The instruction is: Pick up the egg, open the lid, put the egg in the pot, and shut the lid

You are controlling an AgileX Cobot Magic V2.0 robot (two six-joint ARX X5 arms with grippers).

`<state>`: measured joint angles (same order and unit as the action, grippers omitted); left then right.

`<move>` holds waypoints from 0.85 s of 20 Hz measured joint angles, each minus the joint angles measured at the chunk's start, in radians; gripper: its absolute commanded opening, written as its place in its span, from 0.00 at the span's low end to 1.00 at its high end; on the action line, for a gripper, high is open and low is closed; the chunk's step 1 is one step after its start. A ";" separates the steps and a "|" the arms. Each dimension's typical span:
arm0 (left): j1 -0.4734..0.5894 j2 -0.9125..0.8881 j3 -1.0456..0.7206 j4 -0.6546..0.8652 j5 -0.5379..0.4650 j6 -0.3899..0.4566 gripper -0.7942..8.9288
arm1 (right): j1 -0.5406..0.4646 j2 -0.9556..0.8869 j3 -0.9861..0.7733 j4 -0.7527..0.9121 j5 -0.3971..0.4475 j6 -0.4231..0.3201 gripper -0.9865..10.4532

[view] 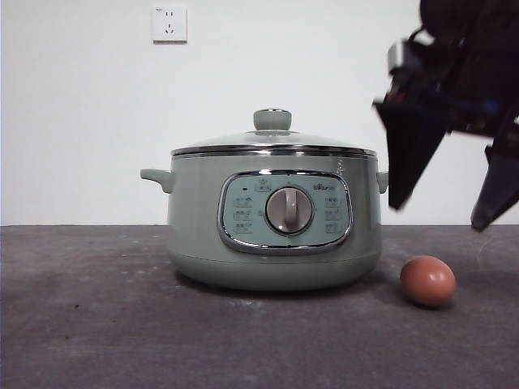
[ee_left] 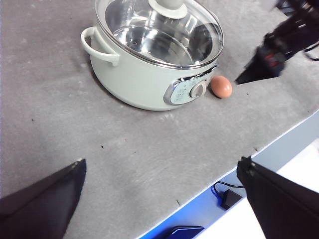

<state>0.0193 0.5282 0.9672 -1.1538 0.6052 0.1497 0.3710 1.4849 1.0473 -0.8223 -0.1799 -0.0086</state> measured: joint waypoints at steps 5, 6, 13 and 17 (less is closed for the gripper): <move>0.000 0.000 0.000 0.003 0.000 0.000 0.79 | 0.008 0.119 0.000 0.049 0.031 0.010 0.60; 0.000 0.000 0.000 0.003 0.000 0.000 0.79 | 0.008 0.135 0.000 0.069 0.031 0.011 0.60; 0.000 0.000 0.000 0.010 0.000 0.000 0.79 | 0.008 0.185 0.001 0.122 0.053 0.013 0.52; 0.000 0.000 0.000 0.023 0.000 0.000 0.79 | 0.008 0.206 0.008 0.140 0.052 0.020 0.43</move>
<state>0.0193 0.5282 0.9672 -1.1309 0.6052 0.1497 0.3794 1.6905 1.0550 -0.6827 -0.1276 0.0113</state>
